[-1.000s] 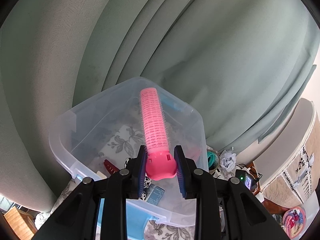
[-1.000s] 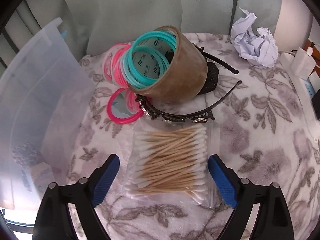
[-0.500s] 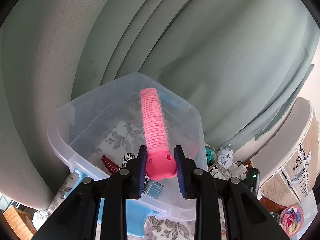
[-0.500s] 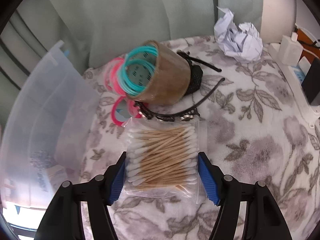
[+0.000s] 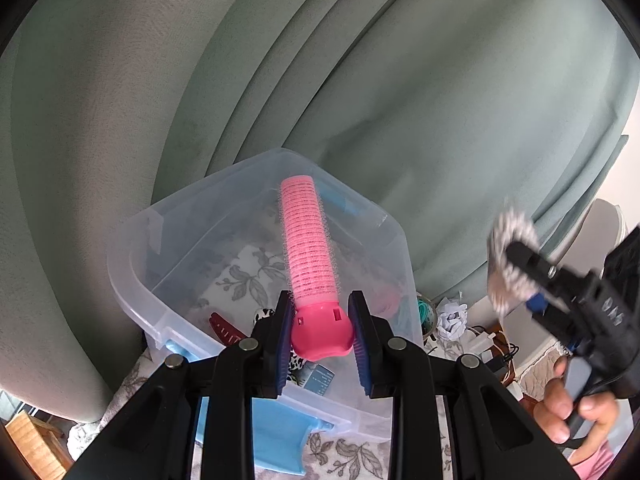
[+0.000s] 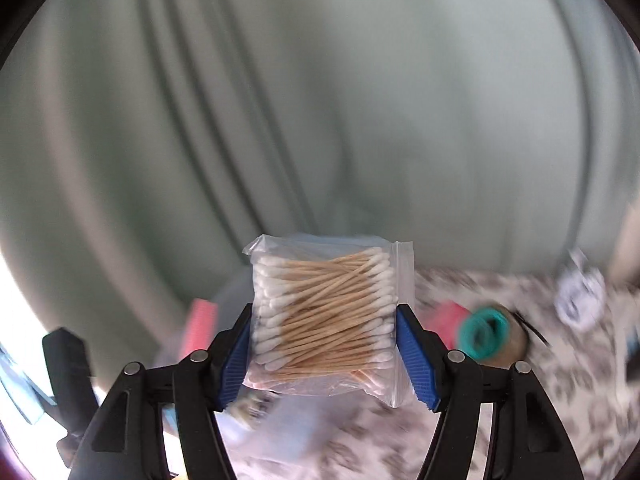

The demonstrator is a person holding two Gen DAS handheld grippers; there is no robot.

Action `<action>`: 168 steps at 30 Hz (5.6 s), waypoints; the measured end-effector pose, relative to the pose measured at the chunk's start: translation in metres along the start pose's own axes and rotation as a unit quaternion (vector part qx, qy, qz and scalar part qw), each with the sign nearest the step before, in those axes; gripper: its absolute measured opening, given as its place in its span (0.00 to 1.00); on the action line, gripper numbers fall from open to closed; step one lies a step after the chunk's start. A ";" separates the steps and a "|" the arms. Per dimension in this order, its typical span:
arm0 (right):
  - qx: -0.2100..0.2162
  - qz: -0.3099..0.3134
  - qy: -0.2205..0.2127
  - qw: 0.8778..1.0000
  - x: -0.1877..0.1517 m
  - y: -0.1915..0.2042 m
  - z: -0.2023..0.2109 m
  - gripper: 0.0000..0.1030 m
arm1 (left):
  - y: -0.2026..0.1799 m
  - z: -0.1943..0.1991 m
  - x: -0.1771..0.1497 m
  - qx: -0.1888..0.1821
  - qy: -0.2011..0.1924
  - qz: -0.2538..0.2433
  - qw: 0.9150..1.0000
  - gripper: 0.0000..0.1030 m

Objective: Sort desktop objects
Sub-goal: 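Open the left tool to drop the roller while the right tool drops the swab bag into the bin, then move both tools back toward the packing tape roll and hair ties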

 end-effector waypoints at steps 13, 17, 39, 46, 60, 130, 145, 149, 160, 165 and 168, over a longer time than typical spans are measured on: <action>0.006 0.051 0.061 0.997 -0.029 0.034 -0.064 0.68 | 0.010 0.020 0.002 0.012 -0.001 0.005 1.000 0.27; 0.004 0.052 0.067 0.996 -0.032 0.034 -0.072 0.68 | 0.013 0.021 0.003 0.016 -0.002 0.003 1.000 0.27; -0.024 0.065 0.079 0.994 -0.028 0.016 -0.079 0.69 | 0.016 0.008 0.016 0.037 0.011 -0.020 0.999 0.28; -0.025 0.063 0.077 0.995 -0.029 0.024 -0.082 0.69 | 0.020 0.008 0.016 0.048 0.015 -0.028 0.998 0.28; -0.021 0.070 0.075 0.995 -0.029 0.018 -0.081 0.69 | 0.007 0.004 0.022 0.041 0.021 -0.039 0.998 0.45; 0.002 -0.211 -0.066 0.975 -0.028 -0.243 0.075 1.00 | -0.188 -0.043 -0.027 0.017 0.042 -0.220 0.974 0.68; -0.028 -0.189 -0.032 0.981 -0.046 -0.271 0.042 1.00 | -0.197 -0.087 -0.047 0.002 0.048 -0.249 0.967 0.68; -0.040 -0.164 -0.053 0.984 -0.042 -0.273 0.047 1.00 | -0.200 -0.097 -0.056 -0.026 0.060 -0.250 0.966 0.68; -0.052 -0.198 -0.067 0.977 -0.022 -0.305 0.042 0.99 | -0.200 -0.122 -0.060 -0.022 0.064 -0.259 0.964 0.68; -0.073 -0.194 -0.071 0.976 0.003 -0.320 0.029 0.94 | -0.203 -0.136 -0.058 -0.020 0.064 -0.272 0.960 0.68; -0.081 -0.207 -0.065 0.973 0.015 -0.333 0.018 0.83 | -0.204 -0.145 -0.057 -0.023 0.067 -0.274 0.959 0.68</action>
Point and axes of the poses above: each gripper's, at about its wrist camera, not at the fingertips, and z roughly against the way its jaws point, y to its left, x to its top, the point moved 10 cm from there along -z, roughly the way its jaws point, and after that the axes turned 15 degrees about -z, right-handed, at the moved point
